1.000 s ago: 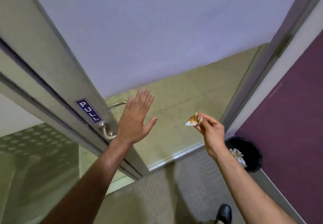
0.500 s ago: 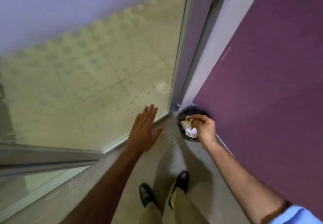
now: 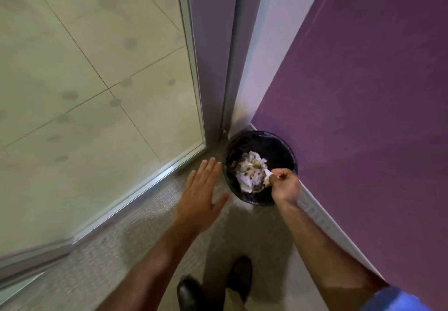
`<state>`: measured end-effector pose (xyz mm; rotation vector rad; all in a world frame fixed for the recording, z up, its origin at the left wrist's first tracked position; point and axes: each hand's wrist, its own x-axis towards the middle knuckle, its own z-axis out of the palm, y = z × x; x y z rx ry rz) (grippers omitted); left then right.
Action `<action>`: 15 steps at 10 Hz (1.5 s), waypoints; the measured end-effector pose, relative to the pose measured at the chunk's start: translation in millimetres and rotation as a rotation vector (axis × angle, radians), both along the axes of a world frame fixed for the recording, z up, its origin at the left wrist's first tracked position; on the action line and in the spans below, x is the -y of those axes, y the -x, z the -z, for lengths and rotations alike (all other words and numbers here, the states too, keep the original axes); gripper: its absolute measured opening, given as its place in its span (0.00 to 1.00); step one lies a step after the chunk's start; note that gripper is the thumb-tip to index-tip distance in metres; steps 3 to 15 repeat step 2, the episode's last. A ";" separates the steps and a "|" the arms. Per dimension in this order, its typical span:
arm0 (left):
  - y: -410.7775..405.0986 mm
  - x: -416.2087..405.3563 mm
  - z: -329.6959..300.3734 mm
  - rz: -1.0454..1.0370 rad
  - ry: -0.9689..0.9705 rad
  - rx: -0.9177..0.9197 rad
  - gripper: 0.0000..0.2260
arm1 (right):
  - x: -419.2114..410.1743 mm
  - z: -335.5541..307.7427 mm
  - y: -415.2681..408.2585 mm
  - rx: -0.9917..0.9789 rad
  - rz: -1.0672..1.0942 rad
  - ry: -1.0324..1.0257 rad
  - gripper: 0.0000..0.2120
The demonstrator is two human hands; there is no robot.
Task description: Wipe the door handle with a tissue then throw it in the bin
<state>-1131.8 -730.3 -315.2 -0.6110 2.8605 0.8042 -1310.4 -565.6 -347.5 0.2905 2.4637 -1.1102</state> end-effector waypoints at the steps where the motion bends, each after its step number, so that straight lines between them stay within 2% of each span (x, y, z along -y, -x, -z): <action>1: 4.2 10.4 29.1 -0.036 -0.017 -0.047 0.38 | -1.4 35.0 7.4 -0.018 -0.048 -0.010 0.08; 2: 2.9 26.5 21.5 -0.088 -0.012 -0.127 0.37 | 13.7 6.3 -2.3 -0.181 -0.147 0.026 0.12; 15: 2.9 26.5 21.5 -0.088 -0.012 -0.127 0.37 | 13.7 6.3 -2.3 -0.181 -0.147 0.026 0.12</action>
